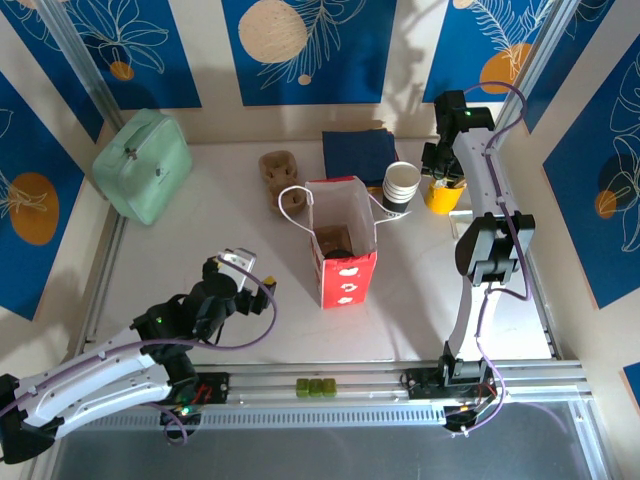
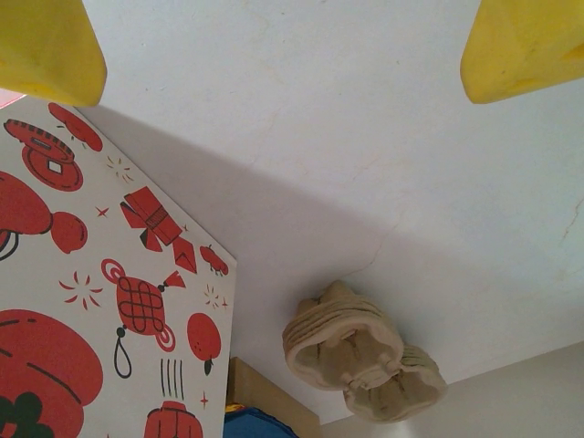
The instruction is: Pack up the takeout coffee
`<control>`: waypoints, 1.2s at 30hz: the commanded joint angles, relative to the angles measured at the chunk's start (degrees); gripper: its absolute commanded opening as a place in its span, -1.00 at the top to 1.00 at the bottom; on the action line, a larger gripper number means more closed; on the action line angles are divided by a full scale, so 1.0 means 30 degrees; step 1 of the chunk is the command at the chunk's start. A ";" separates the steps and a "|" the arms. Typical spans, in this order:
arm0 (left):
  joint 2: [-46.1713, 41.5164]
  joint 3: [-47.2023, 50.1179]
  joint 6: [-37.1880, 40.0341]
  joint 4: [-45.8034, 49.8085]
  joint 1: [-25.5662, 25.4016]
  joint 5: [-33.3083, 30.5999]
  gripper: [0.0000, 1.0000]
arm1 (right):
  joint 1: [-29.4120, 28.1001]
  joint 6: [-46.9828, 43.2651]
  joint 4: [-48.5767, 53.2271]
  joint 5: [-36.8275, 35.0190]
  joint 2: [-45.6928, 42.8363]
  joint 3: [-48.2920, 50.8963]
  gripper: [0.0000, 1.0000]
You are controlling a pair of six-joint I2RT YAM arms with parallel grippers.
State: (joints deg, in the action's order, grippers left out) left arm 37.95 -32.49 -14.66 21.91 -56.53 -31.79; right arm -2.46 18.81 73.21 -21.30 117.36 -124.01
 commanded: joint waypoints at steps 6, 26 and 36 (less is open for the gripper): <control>-0.0259 -0.0339 -0.0235 0.0331 0.0036 -0.0060 -0.98 | 0.0173 -0.0432 0.0708 -0.0649 0.1064 -0.1515 0.22; -0.0144 -0.0449 -0.0088 0.0152 0.0065 -0.0084 -0.98 | 0.0483 -0.0571 0.0908 -0.1125 0.1965 -0.2581 0.45; -0.0054 -0.0553 -0.0005 0.0165 0.0091 -0.0067 -0.99 | 0.0761 -0.0252 0.1144 -0.0820 0.1336 -0.2386 0.69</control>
State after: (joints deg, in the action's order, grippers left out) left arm 38.00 -32.51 -14.68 21.93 -56.49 -31.79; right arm -0.64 17.56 74.91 -24.05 122.17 -130.19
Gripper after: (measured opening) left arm 0.993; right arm 0.159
